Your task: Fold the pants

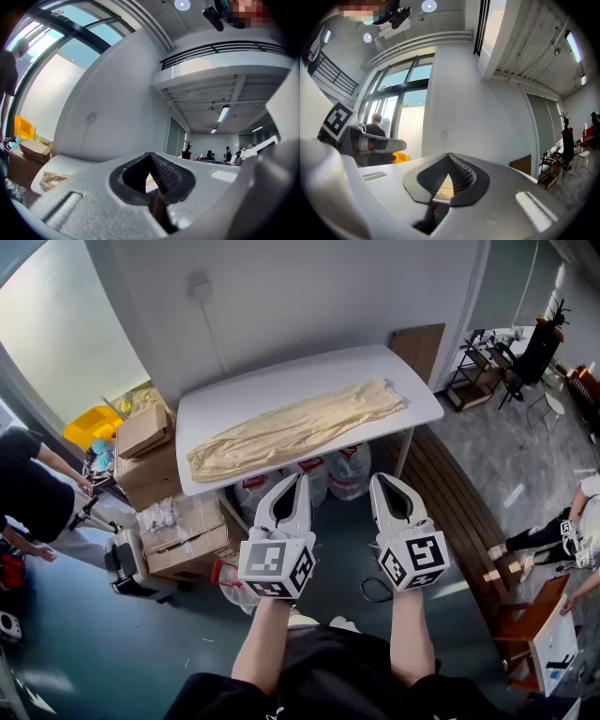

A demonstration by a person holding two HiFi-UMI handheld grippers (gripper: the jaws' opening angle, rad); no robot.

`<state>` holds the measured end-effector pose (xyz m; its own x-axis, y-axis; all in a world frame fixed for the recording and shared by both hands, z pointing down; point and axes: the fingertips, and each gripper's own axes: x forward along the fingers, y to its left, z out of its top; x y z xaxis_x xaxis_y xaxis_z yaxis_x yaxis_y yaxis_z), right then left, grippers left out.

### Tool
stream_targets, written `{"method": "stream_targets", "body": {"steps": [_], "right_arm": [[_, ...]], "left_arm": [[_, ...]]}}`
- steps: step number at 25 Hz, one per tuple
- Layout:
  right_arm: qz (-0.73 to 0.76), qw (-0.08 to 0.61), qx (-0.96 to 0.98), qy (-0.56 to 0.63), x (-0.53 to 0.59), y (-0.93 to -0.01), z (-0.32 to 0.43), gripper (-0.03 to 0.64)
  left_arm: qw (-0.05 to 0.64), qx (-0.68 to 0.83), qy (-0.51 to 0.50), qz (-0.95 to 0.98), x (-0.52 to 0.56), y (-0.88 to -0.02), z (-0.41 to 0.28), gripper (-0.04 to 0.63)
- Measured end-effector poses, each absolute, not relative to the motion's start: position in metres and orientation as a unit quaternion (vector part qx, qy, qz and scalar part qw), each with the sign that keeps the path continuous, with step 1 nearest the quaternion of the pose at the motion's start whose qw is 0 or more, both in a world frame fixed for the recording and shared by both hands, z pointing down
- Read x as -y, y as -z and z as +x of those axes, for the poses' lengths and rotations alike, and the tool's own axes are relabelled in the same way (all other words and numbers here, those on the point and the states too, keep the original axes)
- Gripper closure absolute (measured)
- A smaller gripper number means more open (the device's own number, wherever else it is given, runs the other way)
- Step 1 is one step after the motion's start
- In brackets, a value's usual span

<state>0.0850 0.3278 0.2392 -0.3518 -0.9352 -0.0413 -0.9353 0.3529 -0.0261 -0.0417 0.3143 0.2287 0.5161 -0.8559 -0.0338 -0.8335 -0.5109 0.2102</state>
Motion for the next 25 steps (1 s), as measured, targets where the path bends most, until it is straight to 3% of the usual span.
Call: {"method": "stream_targets", "body": {"steps": [16, 25], "right_arm": [[-0.613, 0.025, -0.790, -0.008, -0.398, -0.240, 0.184, 0.612], [-0.608, -0.002, -0.793, -0.019, -0.361, -0.254, 0.186, 0.612]], "left_arm": [[0.099, 0.435, 0.059, 0.893, -0.371, -0.241, 0.051, 0.592], [0.112, 0.411, 0.069, 0.902, -0.322, -0.253, 0.071, 0.592]]}}
